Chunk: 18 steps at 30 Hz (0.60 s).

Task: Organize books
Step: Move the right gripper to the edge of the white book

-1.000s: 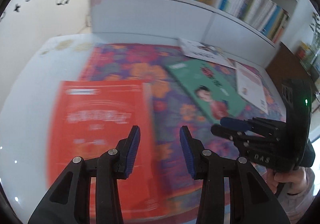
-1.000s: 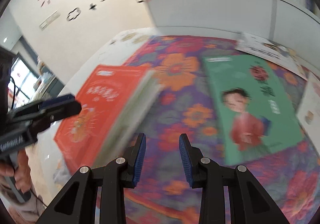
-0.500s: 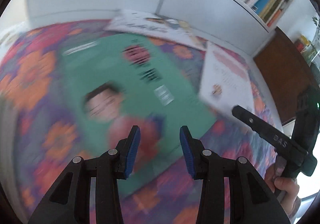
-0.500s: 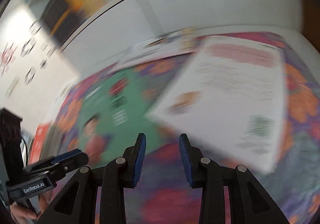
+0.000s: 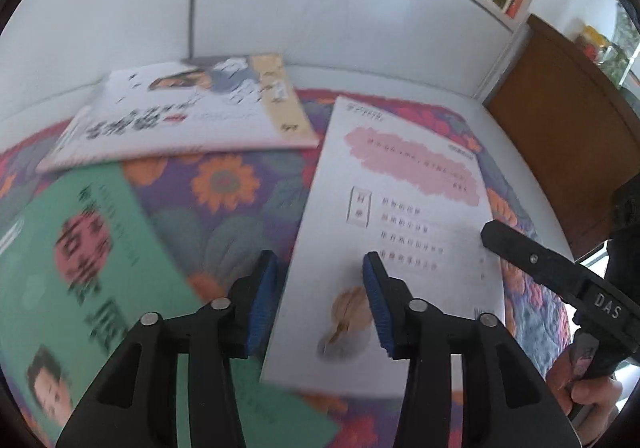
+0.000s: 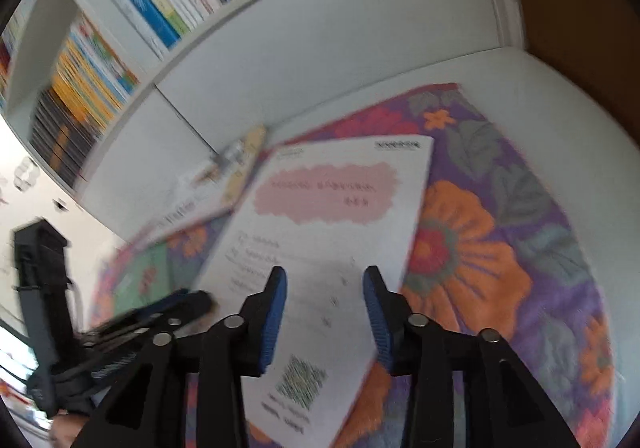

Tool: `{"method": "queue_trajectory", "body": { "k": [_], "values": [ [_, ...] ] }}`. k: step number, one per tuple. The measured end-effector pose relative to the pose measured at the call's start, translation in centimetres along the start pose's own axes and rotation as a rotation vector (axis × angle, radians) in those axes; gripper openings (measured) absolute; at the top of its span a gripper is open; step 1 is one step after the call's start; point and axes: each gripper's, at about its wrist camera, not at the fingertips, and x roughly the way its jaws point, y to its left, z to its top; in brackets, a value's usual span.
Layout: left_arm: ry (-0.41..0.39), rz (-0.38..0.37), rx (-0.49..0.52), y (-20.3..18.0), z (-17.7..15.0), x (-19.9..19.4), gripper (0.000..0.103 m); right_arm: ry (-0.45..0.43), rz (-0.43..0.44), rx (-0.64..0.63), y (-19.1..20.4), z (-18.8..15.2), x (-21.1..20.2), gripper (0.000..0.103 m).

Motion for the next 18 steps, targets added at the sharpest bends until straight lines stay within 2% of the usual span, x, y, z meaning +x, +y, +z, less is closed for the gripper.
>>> {"method": "queue_trajectory", "body": {
  "k": [1, 2, 3, 5, 8, 11, 16, 17, 18],
  "values": [
    [-0.033, -0.013, 0.014, 0.0, -0.2, 0.1, 0.047, -0.003, 0.053, 0.014, -0.3, -0.1, 0.3, 0.04],
    [-0.07, -0.018, 0.032, -0.1, -0.7, 0.0, 0.048, 0.0, 0.145, 0.036, -0.9, -0.4, 0.7, 0.04],
    [-0.071, -0.023, 0.032, -0.2, -0.7, -0.1, 0.048, 0.016, 0.2, 0.047, -0.8, -0.6, 1.1, 0.04],
    [-0.065, -0.025, 0.024, -0.1, -0.5, -0.1, 0.048, 0.041, 0.226, 0.036, -0.3, -0.7, 1.5, 0.04],
    [-0.068, -0.046, 0.007, 0.2, -0.4, -0.3, 0.048, 0.016, 0.145, -0.041, 1.2, -1.1, 1.2, 0.039],
    [-0.07, -0.058, -0.001, 0.4, -0.4, -0.3, 0.048, -0.032, -0.007, -0.099, 2.2, -1.5, 0.6, 0.039],
    [-0.069, -0.055, 0.003, 0.2, -0.4, -0.2, 0.049, -0.111, -0.161, 0.023, -0.3, -1.4, -0.7, 0.04],
    [-0.069, -0.055, 0.003, 0.2, -0.4, -0.2, 0.049, -0.089, -0.177, 0.06, -1.1, -1.4, -0.5, 0.043],
    [-0.069, -0.055, 0.003, 0.2, -0.4, -0.2, 0.049, -0.092, -0.136, 0.084, -1.7, -1.3, -0.7, 0.043]
  ]
}}
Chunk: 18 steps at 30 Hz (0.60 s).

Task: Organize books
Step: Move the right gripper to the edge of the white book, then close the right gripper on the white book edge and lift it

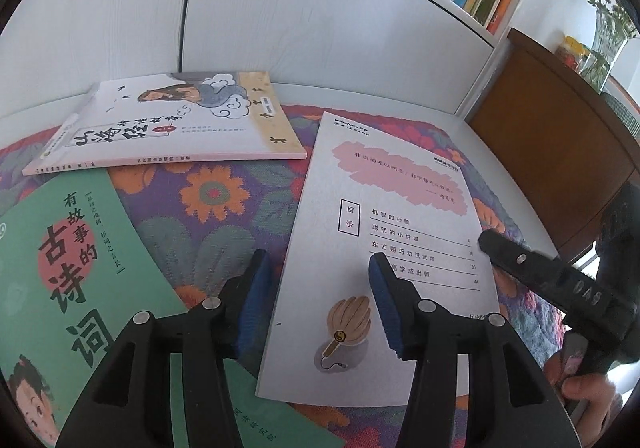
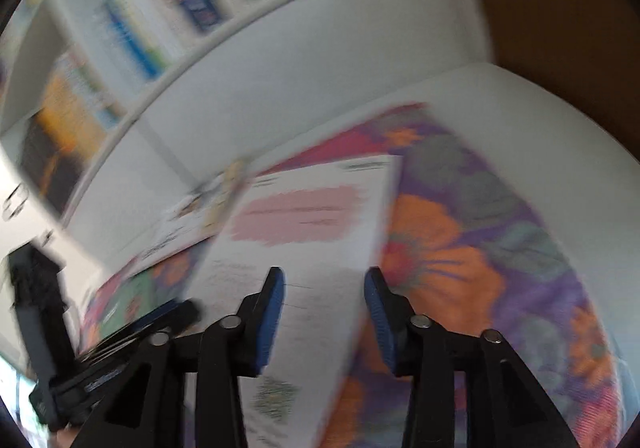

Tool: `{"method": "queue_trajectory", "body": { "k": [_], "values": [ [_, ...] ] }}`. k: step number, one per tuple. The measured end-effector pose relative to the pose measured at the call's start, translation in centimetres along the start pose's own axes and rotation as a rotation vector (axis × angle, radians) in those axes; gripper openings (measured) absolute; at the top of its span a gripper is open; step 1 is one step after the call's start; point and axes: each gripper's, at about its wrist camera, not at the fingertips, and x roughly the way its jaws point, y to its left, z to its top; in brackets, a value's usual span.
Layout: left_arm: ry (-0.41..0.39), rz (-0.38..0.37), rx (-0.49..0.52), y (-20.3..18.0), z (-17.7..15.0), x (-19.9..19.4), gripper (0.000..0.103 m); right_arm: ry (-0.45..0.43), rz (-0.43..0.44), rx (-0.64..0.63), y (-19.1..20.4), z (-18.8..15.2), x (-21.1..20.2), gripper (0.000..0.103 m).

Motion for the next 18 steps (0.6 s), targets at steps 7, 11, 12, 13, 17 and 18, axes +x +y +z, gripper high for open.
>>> {"method": "queue_trajectory", "body": {
  "k": [7, 11, 12, 13, 17, 18],
  "values": [
    [0.003, 0.006, 0.011, -0.05, 0.02, 0.11, 0.049, 0.019, 0.108, 0.046, -1.16, 0.35, 0.07, 0.045],
    [0.002, 0.005, 0.01, -0.05, 0.0, 0.12, 0.05, 0.021, 0.095, 0.023, -0.64, 0.26, 0.17, 0.047],
    [0.002, 0.006, 0.011, -0.07, 0.0, 0.13, 0.05, 0.02, 0.094, 0.02, -0.54, 0.23, 0.23, 0.047],
    [0.002, 0.006, 0.011, -0.07, 0.0, 0.14, 0.05, 0.021, 0.094, 0.019, -0.5, 0.22, 0.23, 0.047],
    [0.001, 0.006, 0.009, -0.09, -0.02, 0.16, 0.05, 0.021, 0.099, 0.019, -0.48, 0.24, 0.24, 0.049],
    [0.001, 0.005, 0.009, -0.09, -0.02, 0.18, 0.05, 0.022, 0.099, 0.018, -0.42, 0.27, 0.3, 0.049]
  ]
}}
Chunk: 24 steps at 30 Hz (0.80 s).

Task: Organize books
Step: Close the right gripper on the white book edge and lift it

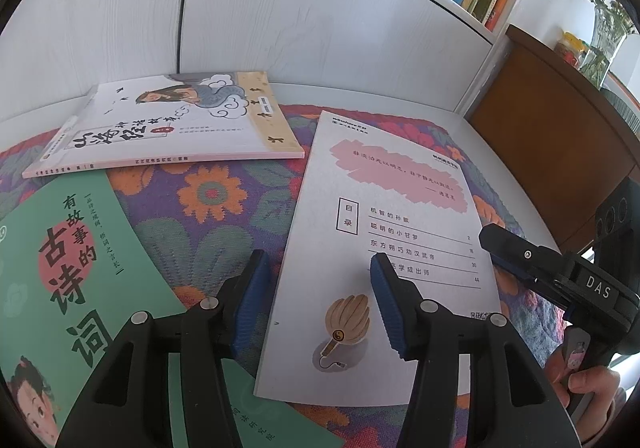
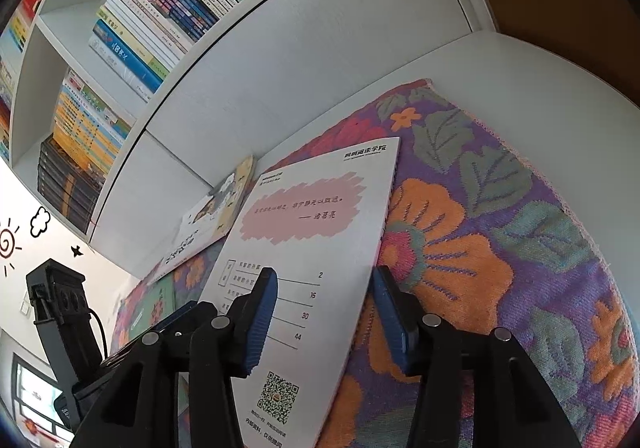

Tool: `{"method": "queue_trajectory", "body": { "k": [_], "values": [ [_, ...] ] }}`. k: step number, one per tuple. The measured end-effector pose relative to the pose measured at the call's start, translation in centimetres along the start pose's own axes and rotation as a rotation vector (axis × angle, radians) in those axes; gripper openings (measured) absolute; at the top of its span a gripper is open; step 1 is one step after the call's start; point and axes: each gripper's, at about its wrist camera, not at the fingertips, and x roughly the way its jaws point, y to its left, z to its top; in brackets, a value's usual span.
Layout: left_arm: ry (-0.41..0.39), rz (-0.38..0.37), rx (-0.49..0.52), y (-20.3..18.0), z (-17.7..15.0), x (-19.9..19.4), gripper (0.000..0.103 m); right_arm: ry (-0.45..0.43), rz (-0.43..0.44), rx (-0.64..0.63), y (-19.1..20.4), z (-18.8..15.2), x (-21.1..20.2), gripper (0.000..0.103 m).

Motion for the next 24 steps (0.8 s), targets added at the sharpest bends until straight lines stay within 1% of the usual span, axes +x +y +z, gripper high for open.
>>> {"method": "queue_trajectory", "body": {
  "k": [24],
  "values": [
    [-0.001, 0.003, 0.006, -0.19, 0.03, 0.16, 0.052, 0.0, -0.008, -0.011, 0.23, -0.13, -0.01, 0.051]
  ]
}}
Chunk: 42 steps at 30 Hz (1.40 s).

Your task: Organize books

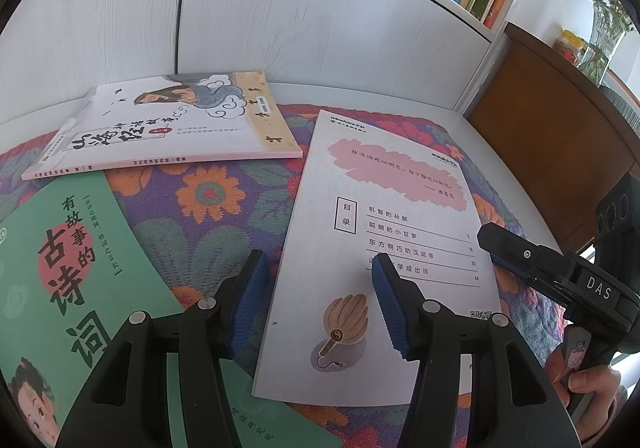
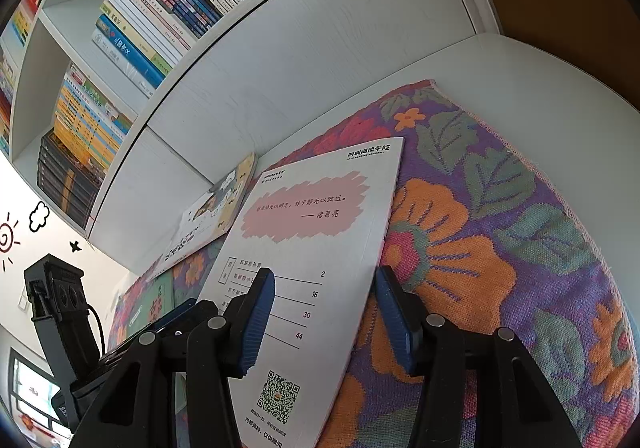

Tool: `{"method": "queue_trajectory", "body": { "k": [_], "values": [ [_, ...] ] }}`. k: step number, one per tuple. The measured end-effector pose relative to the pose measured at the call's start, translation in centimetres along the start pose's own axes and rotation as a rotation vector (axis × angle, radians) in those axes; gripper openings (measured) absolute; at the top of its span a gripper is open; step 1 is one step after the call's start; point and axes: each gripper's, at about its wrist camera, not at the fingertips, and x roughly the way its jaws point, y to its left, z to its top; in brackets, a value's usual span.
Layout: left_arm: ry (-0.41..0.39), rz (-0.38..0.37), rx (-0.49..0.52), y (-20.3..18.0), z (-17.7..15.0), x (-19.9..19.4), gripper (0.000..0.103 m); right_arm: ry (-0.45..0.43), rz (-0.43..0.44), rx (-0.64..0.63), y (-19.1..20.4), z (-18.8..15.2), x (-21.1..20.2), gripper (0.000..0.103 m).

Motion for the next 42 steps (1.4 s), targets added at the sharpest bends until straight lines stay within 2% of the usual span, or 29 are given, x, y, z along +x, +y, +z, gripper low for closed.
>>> {"method": "queue_trajectory", "body": {
  "k": [13, 16, 19, 23, 24, 26, 28, 30, 32, 33, 36, 38, 40, 41, 42],
  "values": [
    [0.001, 0.002, 0.005, -0.1, 0.0, 0.1, 0.052, 0.001, 0.002, -0.001, 0.1, 0.0, 0.0, 0.052],
    [0.009, 0.009, 0.03, -0.5, 0.0, 0.3, 0.052, 0.021, 0.025, -0.011, 0.3, 0.2, 0.2, 0.056],
    [0.015, 0.027, 0.054, -0.9, -0.1, 0.2, 0.052, 0.081, 0.049, 0.006, 0.0, 0.8, 0.3, 0.056],
    [0.034, 0.018, 0.066, -0.9, -0.2, 0.0, 0.052, 0.235, 0.19, 0.104, -1.9, 2.1, 0.6, 0.056],
    [0.042, 0.012, 0.074, -1.0, -0.4, -0.1, 0.052, 0.294, 0.255, 0.127, -2.5, 2.1, 0.8, 0.056],
    [0.067, 0.002, 0.085, -1.6, -0.8, -0.4, 0.052, 0.382, 0.364, 0.158, -3.1, 1.4, 0.9, 0.053],
    [0.092, 0.01, 0.128, -2.7, -1.4, -0.8, 0.052, 0.374, 0.311, 0.118, -2.6, 0.6, 0.4, 0.043],
    [0.113, 0.004, 0.134, -3.2, -2.1, -1.4, 0.052, 0.345, 0.288, 0.162, -2.9, 0.1, 0.0, 0.028],
    [0.132, -0.018, 0.121, -3.3, -2.9, -2.3, 0.053, 0.345, 0.363, 0.22, -3.1, -0.4, -0.5, 0.011],
    [0.142, -0.036, 0.103, -3.1, -3.3, -2.8, 0.052, 0.348, 0.402, 0.241, -2.9, -0.7, -1.0, 0.01],
    [0.148, -0.141, 0.028, -2.7, -4.4, -4.4, 0.053, 0.33, 0.37, 0.182, -0.7, -0.9, -3.6, 0.011],
    [0.168, -0.254, -0.063, -2.4, -5.0, -5.2, 0.053, 0.322, 0.379, 0.162, 0.9, -0.8, -5.5, 0.011],
    [0.18, -0.366, -0.132, -2.5, -5.7, -6.1, 0.053, 0.302, 0.336, 0.093, 3.4, -0.2, -8.4, 0.011],
    [0.166, -0.396, -0.123, -3.2, -5.9, -6.9, 0.053, 0.293, 0.314, 0.056, 4.8, 0.0, -9.6, 0.011],
    [0.152, -0.389, -0.094, -3.7, -6.0, -7.6, 0.052, 0.283, 0.279, 0.008, 6.5, 0.0, -11.0, 0.011]
  ]
}}
